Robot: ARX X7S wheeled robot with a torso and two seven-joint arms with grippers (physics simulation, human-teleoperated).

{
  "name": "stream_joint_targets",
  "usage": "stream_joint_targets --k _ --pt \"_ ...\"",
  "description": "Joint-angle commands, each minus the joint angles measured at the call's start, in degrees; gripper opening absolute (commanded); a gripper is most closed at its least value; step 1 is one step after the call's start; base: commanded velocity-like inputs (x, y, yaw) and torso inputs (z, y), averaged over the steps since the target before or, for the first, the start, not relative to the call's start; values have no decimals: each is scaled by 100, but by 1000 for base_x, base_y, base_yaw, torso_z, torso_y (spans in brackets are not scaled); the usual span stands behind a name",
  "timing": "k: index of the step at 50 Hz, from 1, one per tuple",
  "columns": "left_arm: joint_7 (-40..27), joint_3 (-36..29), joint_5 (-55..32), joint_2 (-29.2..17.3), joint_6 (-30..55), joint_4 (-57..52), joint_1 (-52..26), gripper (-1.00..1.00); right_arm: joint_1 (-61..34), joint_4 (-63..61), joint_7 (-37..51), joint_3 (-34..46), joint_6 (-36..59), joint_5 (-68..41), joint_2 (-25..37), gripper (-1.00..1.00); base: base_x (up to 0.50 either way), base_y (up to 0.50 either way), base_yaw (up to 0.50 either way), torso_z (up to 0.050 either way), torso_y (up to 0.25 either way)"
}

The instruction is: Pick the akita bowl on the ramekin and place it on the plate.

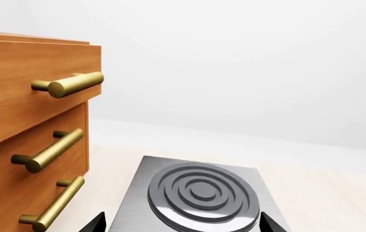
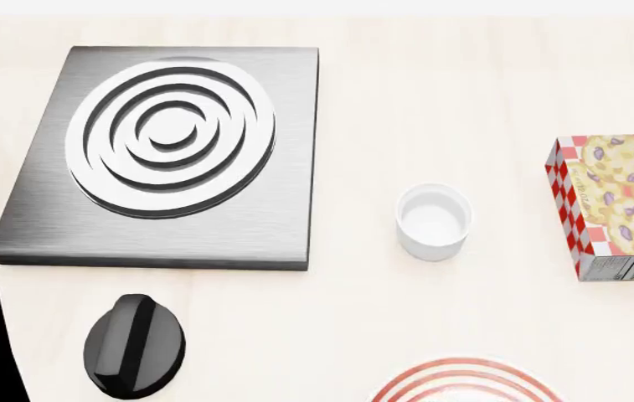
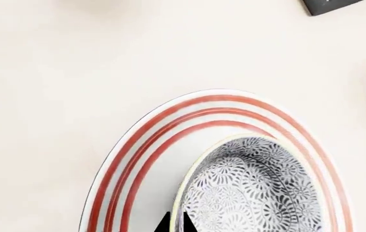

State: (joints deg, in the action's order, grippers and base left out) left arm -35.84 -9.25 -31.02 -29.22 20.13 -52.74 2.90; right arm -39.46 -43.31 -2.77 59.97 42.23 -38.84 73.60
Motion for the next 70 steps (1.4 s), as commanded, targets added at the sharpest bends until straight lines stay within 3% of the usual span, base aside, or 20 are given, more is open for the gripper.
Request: stream_joint_targets --k 1,2,27,47,60,70 --pt "-28 -27 -7 -27 -16 -12 2 100 33 169 127 2 -78 152 -119 -100 0 0 0 0 0" --pt "-35 -27 -4 -29 -15 -12 2 100 32 156 137 10 -53 165 -122 100 0 0 0 0 0" --pt "-68 -87 -60 -81 -64 -18 -1 100 33 120 327 -154 -168 -62 -87 100 0 0 0 0 0" --pt "-146 -98 -177 -129 -24 -25 -37 100 -458 -663 344 -446 574 -640 77 100 0 0 0 0 0" --pt "-215 -42 -287 -197 -2 -97 -18 100 -1250 -1226 327 -974 1310 -1512 195 100 0 0 0 0 0" --pt "-259 -8 -350 -233 -11 -135 -17 100 -1944 -1235 551 -1759 926 -2470 213 100 0 0 0 0 0"
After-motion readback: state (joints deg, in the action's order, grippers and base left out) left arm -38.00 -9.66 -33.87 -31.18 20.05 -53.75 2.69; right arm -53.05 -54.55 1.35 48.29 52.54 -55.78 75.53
